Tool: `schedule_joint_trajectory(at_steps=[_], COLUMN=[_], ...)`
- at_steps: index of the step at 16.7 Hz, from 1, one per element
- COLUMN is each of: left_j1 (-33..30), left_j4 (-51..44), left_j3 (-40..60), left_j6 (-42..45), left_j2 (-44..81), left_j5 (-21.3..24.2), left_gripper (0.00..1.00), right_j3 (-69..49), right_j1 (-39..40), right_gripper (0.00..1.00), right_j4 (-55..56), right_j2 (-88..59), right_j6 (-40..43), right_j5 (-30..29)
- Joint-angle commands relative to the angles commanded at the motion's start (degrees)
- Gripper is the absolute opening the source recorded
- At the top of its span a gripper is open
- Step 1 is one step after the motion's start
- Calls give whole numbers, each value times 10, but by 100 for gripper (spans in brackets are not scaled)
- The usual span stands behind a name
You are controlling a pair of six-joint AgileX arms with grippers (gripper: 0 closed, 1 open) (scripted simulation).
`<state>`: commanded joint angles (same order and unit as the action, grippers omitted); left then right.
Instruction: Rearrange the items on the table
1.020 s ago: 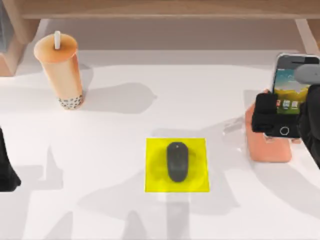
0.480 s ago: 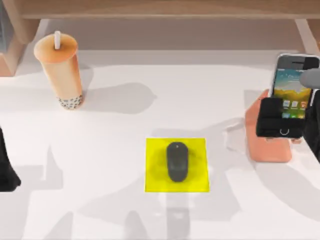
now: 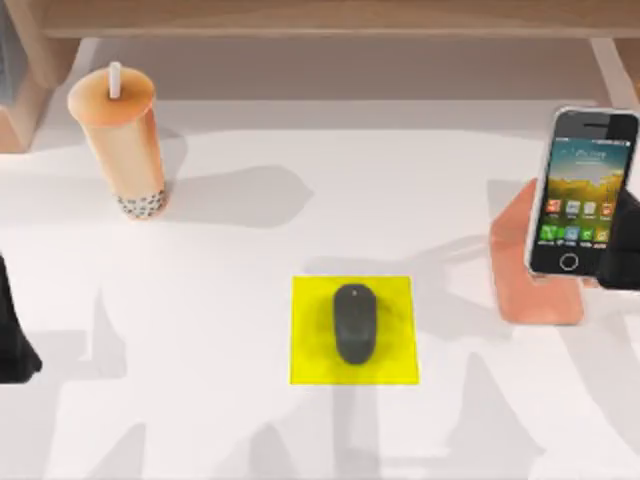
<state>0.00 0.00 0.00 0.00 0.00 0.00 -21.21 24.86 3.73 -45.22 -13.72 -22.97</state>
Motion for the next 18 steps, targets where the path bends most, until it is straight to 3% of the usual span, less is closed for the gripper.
schedule_joint_trajectory(at_steps=[11,18], left_j1=[0,0], left_j4=[0,0], left_j3=[0,0], left_j6=[0,0], left_j2=[0,0], left_j5=[0,0], left_gripper=[100,100], right_j3=[178,212], right_j1=[-205,-249], right_gripper=[100,100], right_j4=[-34,-37], right_j2=[369,452], right_j6=[112,137], right_j5=[189,230])
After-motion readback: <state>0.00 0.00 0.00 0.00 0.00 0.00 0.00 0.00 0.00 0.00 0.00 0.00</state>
